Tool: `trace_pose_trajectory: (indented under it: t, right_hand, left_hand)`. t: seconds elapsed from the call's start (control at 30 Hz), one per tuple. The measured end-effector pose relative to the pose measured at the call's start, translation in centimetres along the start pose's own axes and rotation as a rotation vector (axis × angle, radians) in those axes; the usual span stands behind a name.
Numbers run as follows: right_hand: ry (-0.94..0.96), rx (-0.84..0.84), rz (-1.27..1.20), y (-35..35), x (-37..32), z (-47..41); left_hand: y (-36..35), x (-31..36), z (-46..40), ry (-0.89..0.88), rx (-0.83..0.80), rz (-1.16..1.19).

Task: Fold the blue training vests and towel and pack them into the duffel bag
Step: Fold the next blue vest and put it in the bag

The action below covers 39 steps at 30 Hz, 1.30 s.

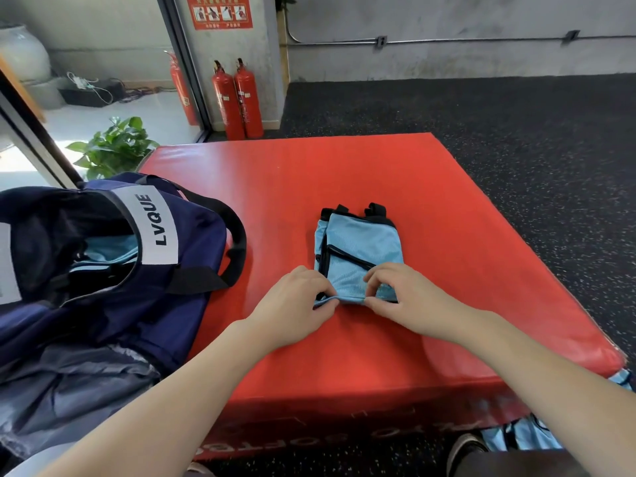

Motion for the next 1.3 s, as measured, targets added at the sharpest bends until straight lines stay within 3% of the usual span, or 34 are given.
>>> trace_pose_trajectory:
  t: [0.2, 0.33, 0.53, 0.83, 1.3]
  right_hand:
    - [-0.063, -0.049, 0.177, 0.7, 0.9, 0.6]
    - [-0.163, -0.009, 0.01, 2.7, 1.6, 0.7]
    - [-0.235, 0.006, -0.278, 4.4, 2.3, 0.5]
    - [-0.343, 0.15, -0.29, 3.9, 4.8, -0.3]
    - [-0.385, 0.151, -0.083, 2.4, 6.6, -0.9]
  left_hand:
    - [0.6, -0.2, 0.1, 0.077, 0.052, 0.185]
    - [2.0, 1.0, -0.1, 0.143, 0.109, 0.269]
    - [2.5, 0.8, -0.1, 0.344, 0.201, 0.595]
    - [2.0, -2.0, 0.4, 0.554, 0.199, 0.35]
    - [1.5, -2.1, 1.0, 0.543, 0.028, -0.069]
Point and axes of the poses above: each hand's wrist, its own z-axis away from the middle knuckle, its own y-axis out of the back of the hand, x = y × z, the point moved 9 cm from there along -z, towards the middle knuckle, and after that the axes turned 4 degrees about x, right-handed, at the moved point
